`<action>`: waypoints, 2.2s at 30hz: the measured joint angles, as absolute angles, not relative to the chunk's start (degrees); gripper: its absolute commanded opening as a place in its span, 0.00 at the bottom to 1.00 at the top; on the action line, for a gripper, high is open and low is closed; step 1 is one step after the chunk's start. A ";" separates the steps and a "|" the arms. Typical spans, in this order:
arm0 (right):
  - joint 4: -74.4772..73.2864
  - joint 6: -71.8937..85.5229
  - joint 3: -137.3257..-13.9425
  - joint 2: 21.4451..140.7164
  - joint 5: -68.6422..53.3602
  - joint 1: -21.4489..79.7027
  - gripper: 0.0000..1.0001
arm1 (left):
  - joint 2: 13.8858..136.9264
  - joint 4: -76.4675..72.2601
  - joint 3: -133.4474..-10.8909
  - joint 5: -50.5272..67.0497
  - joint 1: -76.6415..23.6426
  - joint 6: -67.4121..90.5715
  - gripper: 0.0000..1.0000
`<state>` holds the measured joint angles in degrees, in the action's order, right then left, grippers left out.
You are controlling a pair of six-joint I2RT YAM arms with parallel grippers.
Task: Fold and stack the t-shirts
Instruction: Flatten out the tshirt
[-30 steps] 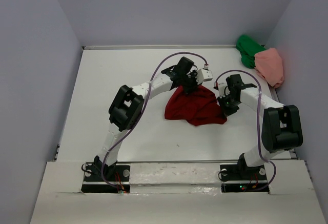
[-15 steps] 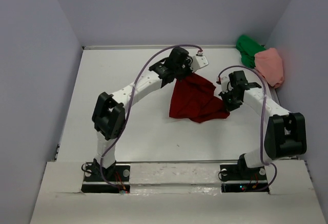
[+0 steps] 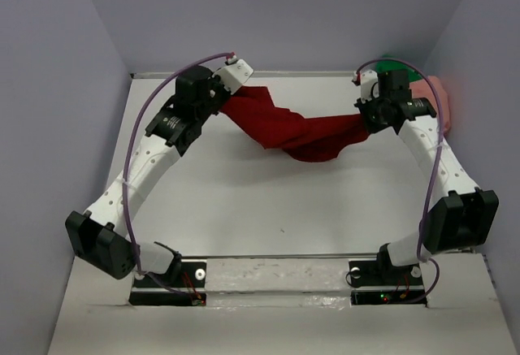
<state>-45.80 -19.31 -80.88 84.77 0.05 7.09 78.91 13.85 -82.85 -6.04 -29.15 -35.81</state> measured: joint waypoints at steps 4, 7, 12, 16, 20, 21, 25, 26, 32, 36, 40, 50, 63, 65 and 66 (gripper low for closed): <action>-47.48 -19.38 -85.76 84.86 0.58 7.09 0.00 | 73.14 14.96 -75.46 -6.33 -25.76 -36.21 0.00; -47.90 -19.55 -88.33 85.25 1.04 7.09 0.00 | 68.97 15.27 -71.16 -6.00 -23.35 -36.23 0.00; -48.51 -19.77 -92.25 86.85 1.56 7.11 0.00 | 63.88 14.83 -67.70 -5.89 -19.05 -36.16 0.00; -48.90 -19.81 -94.00 87.26 1.54 7.20 0.00 | 60.40 13.89 -64.12 -5.89 -17.28 -35.77 0.00; -49.06 -20.23 -94.78 87.24 1.52 7.20 0.00 | 57.25 13.28 -59.05 -5.85 -15.94 -35.31 0.00; -49.23 -20.43 -94.78 87.24 1.52 7.22 0.00 | 56.75 13.28 -58.22 -5.82 -15.81 -35.24 0.00; -49.74 -20.82 -94.78 87.13 1.52 7.31 0.00 | 54.28 13.43 -54.04 -5.50 -15.20 -34.65 0.00; -49.95 -20.82 -94.78 87.00 1.50 7.42 0.00 | 53.58 13.63 -53.60 -5.34 -15.03 -34.59 0.00; -51.99 -20.99 -93.62 84.38 -1.08 7.57 0.00 | 47.00 20.53 -52.95 0.30 -14.52 -35.81 0.01; -54.00 -21.74 -87.24 79.44 -5.04 7.53 0.00 | 39.79 28.03 -52.95 6.52 -14.17 -39.11 0.76; -56.40 -22.81 -80.44 76.27 -7.81 7.33 0.00 | 35.00 33.76 -52.66 9.52 -13.50 -42.06 0.99; -58.72 -23.77 -76.01 74.26 -10.13 7.09 0.00 | 35.03 33.10 -48.58 10.90 -12.62 -41.85 0.99; -59.66 -25.65 -73.12 73.97 -6.17 7.09 1.00 | 40.66 26.24 -43.72 15.42 -12.62 -38.83 0.99; -58.17 -25.41 -72.20 72.51 -2.85 7.07 0.98 | 42.57 25.56 -43.40 17.15 -12.62 -38.70 0.99; -57.60 -25.21 -72.16 71.85 -1.61 7.07 0.96 | 43.57 25.21 -43.40 17.91 -12.62 -38.72 0.99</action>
